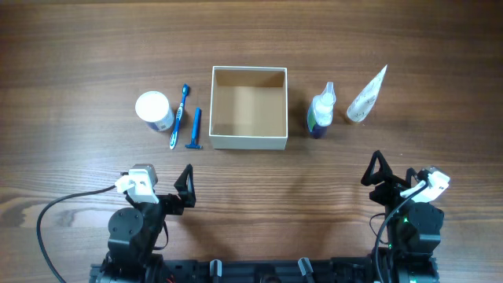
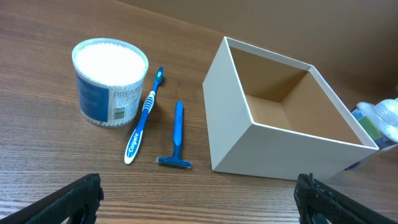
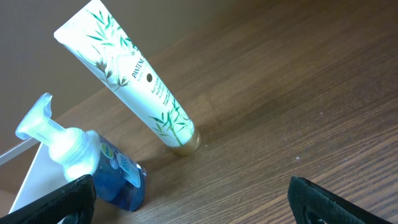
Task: Pack container
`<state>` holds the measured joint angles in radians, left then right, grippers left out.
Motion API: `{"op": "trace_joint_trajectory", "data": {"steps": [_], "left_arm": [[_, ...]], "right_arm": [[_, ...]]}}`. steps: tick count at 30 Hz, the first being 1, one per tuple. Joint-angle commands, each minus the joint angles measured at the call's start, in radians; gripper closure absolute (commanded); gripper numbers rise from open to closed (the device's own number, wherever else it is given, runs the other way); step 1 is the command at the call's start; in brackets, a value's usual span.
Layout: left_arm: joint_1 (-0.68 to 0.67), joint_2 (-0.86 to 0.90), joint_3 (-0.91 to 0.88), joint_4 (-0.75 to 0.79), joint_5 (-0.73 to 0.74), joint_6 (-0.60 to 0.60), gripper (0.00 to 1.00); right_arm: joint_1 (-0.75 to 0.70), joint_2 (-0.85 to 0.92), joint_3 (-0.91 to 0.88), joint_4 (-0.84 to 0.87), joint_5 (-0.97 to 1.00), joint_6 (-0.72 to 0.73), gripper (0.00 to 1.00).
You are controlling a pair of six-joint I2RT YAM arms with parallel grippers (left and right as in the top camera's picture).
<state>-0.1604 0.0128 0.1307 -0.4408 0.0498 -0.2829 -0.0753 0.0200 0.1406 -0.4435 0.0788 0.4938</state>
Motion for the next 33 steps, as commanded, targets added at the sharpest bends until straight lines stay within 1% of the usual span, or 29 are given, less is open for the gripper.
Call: {"op": "trace_joint_trajectory", "data": {"steps": [1, 12, 16, 17, 21, 23, 25, 27, 31, 33], "left_arm": [[0.007, -0.007, -0.003, 0.004, -0.016, 0.013, 0.00], [0.007, -0.007, -0.003, 0.004, -0.016, 0.013, 0.00], [0.007, -0.007, -0.003, 0.004, -0.016, 0.013, 0.00], [0.007, -0.007, -0.003, 0.004, -0.016, 0.013, 0.00], [0.007, -0.007, -0.003, 0.004, -0.016, 0.013, 0.00], [0.007, -0.007, -0.003, 0.004, -0.016, 0.013, 0.00], [0.007, -0.007, -0.003, 0.004, -0.016, 0.013, 0.00], [0.007, -0.007, -0.003, 0.004, -0.016, 0.013, 0.00], [0.007, -0.007, -0.003, 0.004, -0.016, 0.013, 0.00], [0.007, -0.007, -0.003, 0.004, -0.016, 0.013, 0.00]], "right_arm": [[-0.001, -0.013, 0.001, 0.007, -0.013, 0.006, 0.00], [-0.001, -0.013, 0.002, 0.010, -0.013, 0.007, 0.00], [-0.001, -0.013, 0.003, 0.032, -0.112, 0.001, 0.00], [-0.001, -0.013, 0.006, 0.036, -0.133, -0.010, 0.00], [-0.001, -0.008, 0.063, 0.037, -0.259, -0.155, 0.00], [-0.001, 0.013, 0.121, 0.030, -0.264, -0.193, 0.00], [-0.001, 0.062, 0.190, 0.024, -0.264, -0.206, 0.00], [-0.001, 0.150, 0.278, 0.004, -0.264, -0.206, 0.00], [-0.001, 0.415, 0.525, -0.085, -0.264, -0.208, 0.00], [-0.001, 0.589, 0.699, -0.177, -0.264, -0.233, 0.00]]}}
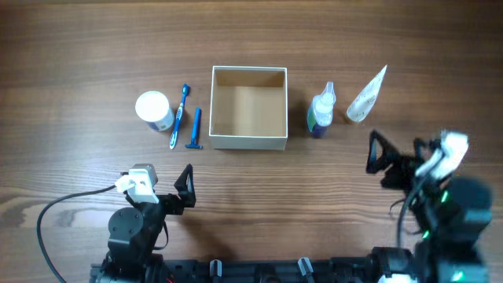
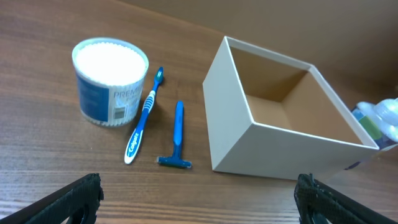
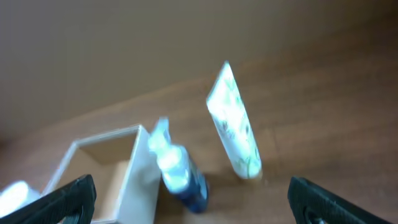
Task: Pack container
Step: 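Move the right gripper to the soap pump bottle and grasp it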
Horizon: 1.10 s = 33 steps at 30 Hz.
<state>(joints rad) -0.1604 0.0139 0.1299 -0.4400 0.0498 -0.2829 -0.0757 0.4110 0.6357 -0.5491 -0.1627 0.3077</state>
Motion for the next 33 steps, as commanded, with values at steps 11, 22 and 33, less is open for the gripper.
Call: {"op": "trace_joint_trajectory", "data": {"steps": [11, 22, 33], "left_arm": [[0.007, -0.008, -0.002, 0.003, -0.016, 0.013, 0.00], [0.007, -0.008, -0.002, 0.003, -0.016, 0.013, 0.00], [0.007, -0.008, -0.002, 0.003, -0.016, 0.013, 0.00]], "right_arm": [[0.000, 0.975, 1.091, -0.547, -0.026, -0.095, 0.01], [0.174, 1.105, 1.090, -0.561, 0.048, -0.159, 0.07], [0.357, 1.398, 1.089, -0.650, 0.154, -0.036, 0.14]]}}
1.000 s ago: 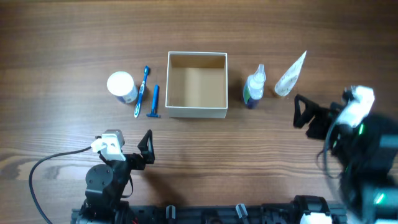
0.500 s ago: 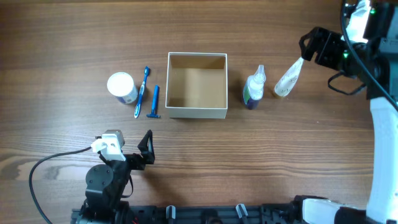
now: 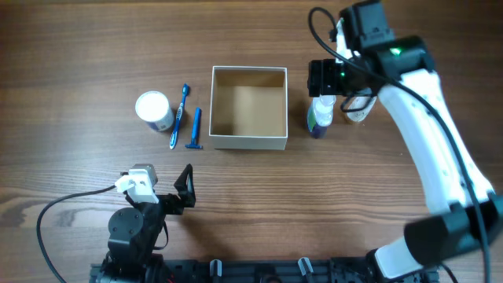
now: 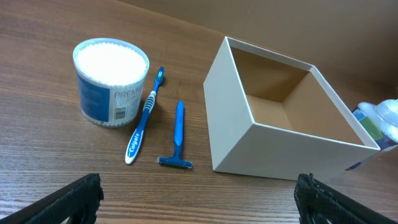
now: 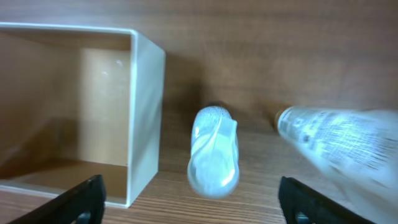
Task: Pack container
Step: 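Move the right gripper to the soap pump bottle and grasp it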
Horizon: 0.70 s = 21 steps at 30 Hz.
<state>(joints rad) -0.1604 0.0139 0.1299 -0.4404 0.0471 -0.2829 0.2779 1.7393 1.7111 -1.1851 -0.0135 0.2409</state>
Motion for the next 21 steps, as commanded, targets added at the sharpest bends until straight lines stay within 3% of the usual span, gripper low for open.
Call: {"op": "trace_joint_trajectory", "data": {"steps": [1, 13, 17, 19, 21], "left_arm": [[0.007, -0.008, -0.002, 0.003, -0.014, 0.013, 0.00], [0.007, -0.008, -0.002, 0.003, -0.014, 0.013, 0.00], [0.007, -0.008, -0.002, 0.003, -0.014, 0.013, 0.00], [0.007, -0.008, -0.002, 0.003, -0.014, 0.013, 0.00], [0.007, -0.008, -0.002, 0.003, -0.013, 0.013, 0.00]], "right_arm": [[0.005, 0.094, 0.006, -0.014, 0.005, 0.032, 0.14], [0.005, 0.182, -0.063, -0.012, 0.021, 0.103, 0.21], [0.005, 0.182, -0.148, 0.050, 0.020, 0.107, 0.31], [0.005, 0.182, -0.165, 0.067, 0.025, 0.104, 0.41], [0.005, 0.178, -0.165, 0.078, 0.044, 0.103, 0.43]]}}
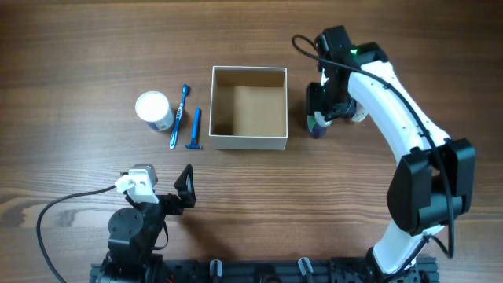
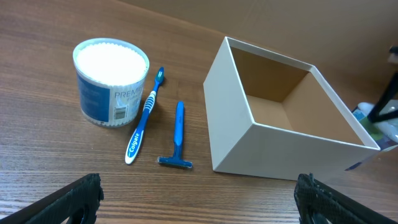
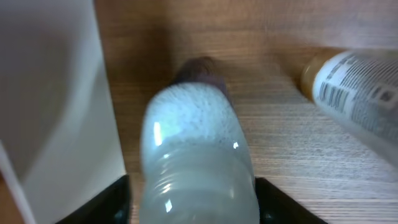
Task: Pack container
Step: 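Move the right gripper to the soap pump bottle and grasp it, then lift the soap bottle with the right gripper and lower it into the box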
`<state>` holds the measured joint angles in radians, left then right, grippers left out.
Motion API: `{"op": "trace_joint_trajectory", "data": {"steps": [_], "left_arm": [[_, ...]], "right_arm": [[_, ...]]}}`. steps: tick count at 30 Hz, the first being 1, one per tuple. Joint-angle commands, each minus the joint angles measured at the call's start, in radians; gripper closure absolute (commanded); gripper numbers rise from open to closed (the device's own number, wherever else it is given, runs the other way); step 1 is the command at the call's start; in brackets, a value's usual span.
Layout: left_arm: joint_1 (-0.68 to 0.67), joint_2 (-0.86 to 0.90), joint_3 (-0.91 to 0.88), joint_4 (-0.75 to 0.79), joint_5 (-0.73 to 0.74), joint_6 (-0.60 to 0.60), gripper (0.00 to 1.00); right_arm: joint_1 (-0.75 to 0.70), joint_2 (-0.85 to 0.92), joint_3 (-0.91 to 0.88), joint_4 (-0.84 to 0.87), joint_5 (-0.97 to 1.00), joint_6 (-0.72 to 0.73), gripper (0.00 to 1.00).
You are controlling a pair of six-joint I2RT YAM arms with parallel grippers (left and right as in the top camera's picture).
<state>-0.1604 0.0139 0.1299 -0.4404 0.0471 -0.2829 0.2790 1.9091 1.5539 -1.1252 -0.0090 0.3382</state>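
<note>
An open white box [image 1: 248, 140] with a brown inside sits mid-table. Right of it stands a blue pump bottle [image 1: 317, 126]; in the right wrist view its white pump head [image 3: 196, 149] fills the space between my right gripper's fingers [image 3: 118, 199]. My right gripper [image 1: 330, 108] is open, low over the bottle, one finger on each side, and a thin gap shows on the left. A white bamboo-print tube [image 3: 354, 93] lies just right of the bottle. My left gripper [image 2: 198, 190] rests open near the front edge.
Left of the box are a cotton-swab tub [image 1: 154, 110], a blue toothbrush [image 1: 180, 115] and a blue razor [image 1: 195, 128]. The box wall [image 3: 50, 93] stands close beside the bottle on its left. The right arm [image 1: 393, 86] stretches across the right side of the table.
My right gripper has come down closer onto the pump bottle, and its fingers now stand nearer together on either side of the pump head. The left arm and the other items have not moved.
Both arms first rested at the front edge with open grippers. Then the right arm was raised off its rest, facing the bottle and tube. Later it hung above the bottle beside the box. Now its fingers straddle the pump head. Nothing on the table has shifted.
</note>
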Motion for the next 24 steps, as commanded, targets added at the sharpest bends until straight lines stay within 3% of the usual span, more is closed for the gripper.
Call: {"op": "trace_joint_trajectory", "data": {"steps": [1, 3, 7, 17, 20, 24], "left_arm": [[0.007, -0.008, -0.002, 0.003, -0.014, 0.013, 0.00], [0.007, -0.008, -0.002, 0.003, -0.013, 0.013, 0.00], [0.007, -0.008, -0.002, 0.003, -0.014, 0.013, 0.00], [0.007, -0.008, -0.002, 0.003, -0.014, 0.013, 0.00], [0.007, -0.008, -0.002, 0.003, -0.014, 0.013, 0.00], [0.007, -0.008, -0.002, 0.003, -0.014, 0.013, 0.00]], "right_arm": [[0.004, 0.002, -0.008, 0.026, 0.043, 0.005, 0.44], [0.004, -0.014, -0.008, 0.033, 0.043, 0.004, 0.46], [0.004, -0.049, -0.005, 0.035, 0.100, 0.002, 0.63], [0.020, -0.334, 0.022, 0.023, 0.121, -0.025, 0.76], [0.110, -0.450, 0.080, 0.028, 0.121, -0.041, 0.80], [0.249, -0.472, 0.102, 0.072, 0.122, -0.019, 0.82]]}}
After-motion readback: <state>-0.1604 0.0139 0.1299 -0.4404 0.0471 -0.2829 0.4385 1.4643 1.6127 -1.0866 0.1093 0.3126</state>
